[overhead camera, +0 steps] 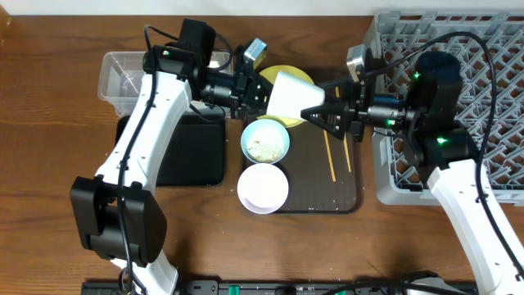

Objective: Sort waste into correct bins and load items into the dishwasher rack
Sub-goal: 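Lift white cup with left gripper and hand it to right gripper, then carry white cup with right gripper and place it in dish rack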

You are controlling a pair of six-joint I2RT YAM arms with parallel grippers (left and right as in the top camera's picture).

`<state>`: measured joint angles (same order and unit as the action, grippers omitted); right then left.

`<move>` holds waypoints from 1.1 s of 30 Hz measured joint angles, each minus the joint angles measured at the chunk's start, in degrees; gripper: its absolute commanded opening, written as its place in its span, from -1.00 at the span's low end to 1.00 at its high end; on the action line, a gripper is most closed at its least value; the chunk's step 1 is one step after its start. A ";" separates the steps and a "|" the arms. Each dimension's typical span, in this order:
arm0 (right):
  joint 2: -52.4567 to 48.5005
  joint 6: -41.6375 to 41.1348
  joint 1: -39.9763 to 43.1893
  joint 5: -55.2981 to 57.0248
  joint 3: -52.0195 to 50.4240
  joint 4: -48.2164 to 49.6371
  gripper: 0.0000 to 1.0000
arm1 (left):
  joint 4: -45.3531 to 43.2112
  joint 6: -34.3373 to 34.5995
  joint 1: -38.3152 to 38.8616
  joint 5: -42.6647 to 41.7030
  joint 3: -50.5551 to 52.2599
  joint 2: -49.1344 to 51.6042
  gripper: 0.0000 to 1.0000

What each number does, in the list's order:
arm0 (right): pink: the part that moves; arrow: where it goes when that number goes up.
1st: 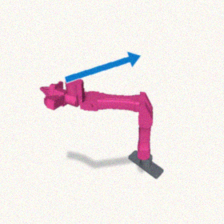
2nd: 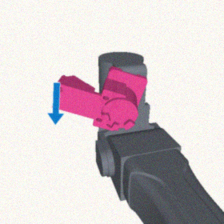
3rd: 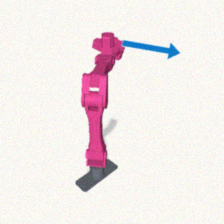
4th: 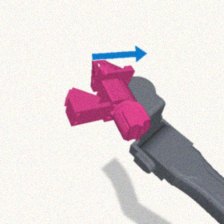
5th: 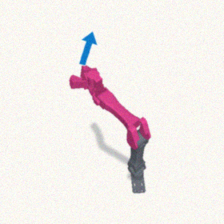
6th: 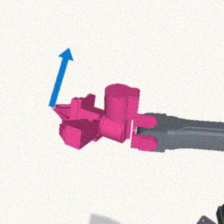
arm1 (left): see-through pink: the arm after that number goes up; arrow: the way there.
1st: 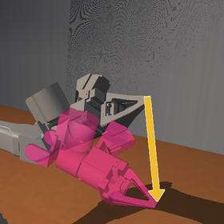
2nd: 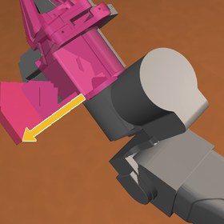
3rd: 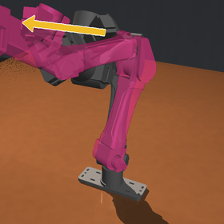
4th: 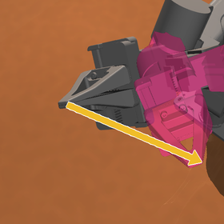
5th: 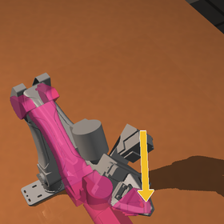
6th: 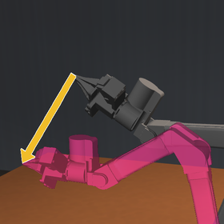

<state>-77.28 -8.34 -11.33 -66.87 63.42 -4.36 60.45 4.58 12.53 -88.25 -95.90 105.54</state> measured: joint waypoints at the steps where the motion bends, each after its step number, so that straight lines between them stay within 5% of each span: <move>1: -0.17 -0.02 0.00 -0.02 0.00 0.33 -0.07 | -0.31 0.22 0.04 -0.02 -0.02 0.00 -0.13; 12: 1.11 -2.64 9.75 7.41 0.09 -9.51 -0.02 | -7.08 0.11 -0.52 4.50 -0.02 0.00 -0.03; 18: 2.91 -3.17 17.84 21.90 1.62 -27.30 -0.09 | -7.93 0.26 0.31 18.56 -0.02 -0.02 -0.03; 25: 4.70 -1.84 18.34 44.78 12.22 -51.49 -0.07 | -7.34 0.31 2.29 35.21 -0.02 -0.02 -0.03; 33: 4.90 -1.66 18.34 63.17 14.08 -67.04 -0.02 | -3.89 0.28 6.16 52.28 -0.02 -0.02 -0.02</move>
<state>-72.38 -10.00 7.01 -3.70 77.49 -71.40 56.55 4.86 18.70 -35.97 -95.92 105.51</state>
